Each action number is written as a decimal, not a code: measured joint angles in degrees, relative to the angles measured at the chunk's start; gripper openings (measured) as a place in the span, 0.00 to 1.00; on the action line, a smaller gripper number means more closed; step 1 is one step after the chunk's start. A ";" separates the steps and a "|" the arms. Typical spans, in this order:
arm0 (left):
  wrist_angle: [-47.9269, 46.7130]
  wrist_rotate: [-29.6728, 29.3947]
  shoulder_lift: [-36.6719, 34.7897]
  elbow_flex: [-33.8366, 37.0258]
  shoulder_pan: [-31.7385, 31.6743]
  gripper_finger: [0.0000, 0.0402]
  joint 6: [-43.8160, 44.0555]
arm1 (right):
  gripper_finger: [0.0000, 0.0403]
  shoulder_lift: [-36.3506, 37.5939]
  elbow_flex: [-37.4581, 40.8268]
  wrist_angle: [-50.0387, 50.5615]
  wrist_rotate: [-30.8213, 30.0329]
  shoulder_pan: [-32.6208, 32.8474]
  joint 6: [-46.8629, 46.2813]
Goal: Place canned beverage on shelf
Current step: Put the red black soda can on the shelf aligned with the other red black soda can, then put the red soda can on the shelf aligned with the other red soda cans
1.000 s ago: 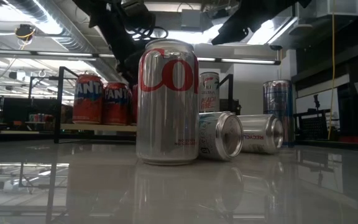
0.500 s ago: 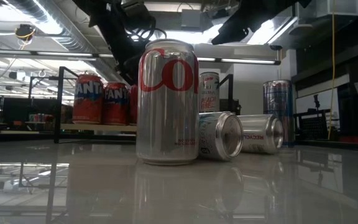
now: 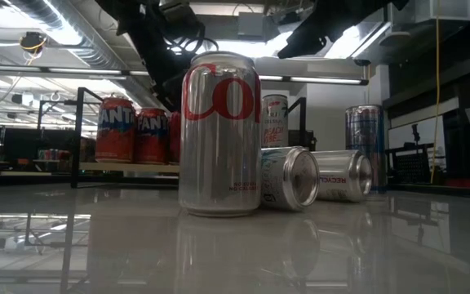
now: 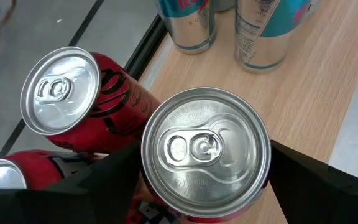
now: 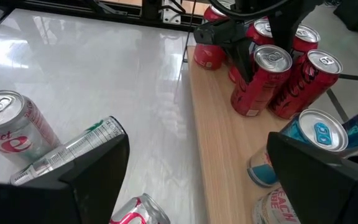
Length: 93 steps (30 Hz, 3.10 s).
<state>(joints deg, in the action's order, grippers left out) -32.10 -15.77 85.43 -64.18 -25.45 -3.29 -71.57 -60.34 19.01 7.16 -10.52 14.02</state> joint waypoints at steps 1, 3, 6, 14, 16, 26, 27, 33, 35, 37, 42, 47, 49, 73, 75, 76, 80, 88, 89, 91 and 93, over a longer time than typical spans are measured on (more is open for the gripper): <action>0.04 -0.04 0.00 0.00 0.00 0.78 -0.02 | 0.92 0.00 0.00 0.00 0.00 0.00 0.00; 0.25 -0.05 0.02 0.00 0.00 0.78 -0.02 | 0.92 0.00 -0.01 0.00 0.00 0.00 0.01; 0.31 -0.05 0.03 0.00 0.00 0.78 0.00 | 0.92 0.00 -0.01 0.01 0.00 0.00 0.00; 0.39 0.28 0.04 0.00 0.00 0.79 0.09 | 0.92 0.00 0.00 0.00 0.00 0.00 0.01; 0.38 0.28 0.07 0.00 0.00 0.81 0.11 | 0.92 0.00 0.00 0.00 0.00 0.00 0.01; 0.52 0.33 0.07 0.00 -0.04 0.91 0.11 | 0.92 0.00 0.00 0.00 0.00 0.00 0.02; 0.60 0.33 0.07 0.00 -0.04 0.91 0.12 | 0.92 0.00 -0.01 0.01 0.00 0.00 0.02; 1.08 0.28 0.07 -1.80 -0.02 0.91 0.13 | 0.92 0.00 -0.01 0.01 -0.01 0.00 0.02; 1.04 0.26 0.07 -3.00 -0.02 0.91 0.11 | 0.92 0.00 -0.01 0.00 0.00 0.00 0.01; 1.03 0.26 0.07 -4.40 -0.02 0.91 0.13 | 0.92 0.00 0.00 0.02 -0.01 0.00 0.02; 0.49 0.23 0.07 -7.96 1.06 0.91 0.32 | 0.92 0.00 -0.02 0.04 0.00 0.00 0.02; -0.19 0.34 0.07 -9.78 4.46 0.91 4.06 | 0.92 0.00 0.00 0.13 -0.02 0.00 0.00; -0.97 0.29 0.07 -9.79 6.02 0.91 6.68 | 0.92 0.00 0.00 0.13 -0.02 0.00 0.02; -0.17 -2.78 0.07 1.53 9.56 0.91 18.23 | 0.92 0.00 0.00 0.20 0.00 0.00 0.00; -0.18 -3.13 0.07 1.53 8.93 0.91 18.23 | 0.92 0.00 -0.01 0.20 -0.02 0.01 0.01; -0.17 -3.17 0.07 1.53 8.70 0.91 18.23 | 0.92 0.00 -0.01 0.22 -0.02 0.02 0.01; -0.17 -3.13 0.07 1.53 8.28 0.91 18.23 | 0.92 0.00 0.00 0.22 -0.02 0.01 0.00; -0.10 -1.12 0.07 1.53 10.04 0.91 18.23 | 0.92 0.00 -0.01 0.22 -0.02 0.02 0.00; 0.08 -0.78 0.07 1.53 10.47 0.91 18.20 | 0.92 0.00 0.00 0.22 -0.01 0.01 0.00; 0.77 0.30 0.07 1.53 11.34 0.91 18.21 | 0.92 0.00 0.00 0.22 -0.02 0.02 0.00; 1.39 1.55 0.07 1.53 12.40 0.91 18.21 | 0.92 0.00 0.00 0.22 -0.02 0.02 -0.07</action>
<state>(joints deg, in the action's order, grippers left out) -30.71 -14.22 85.49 -62.65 -13.05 14.92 -71.57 -60.34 19.22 7.14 -10.50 13.95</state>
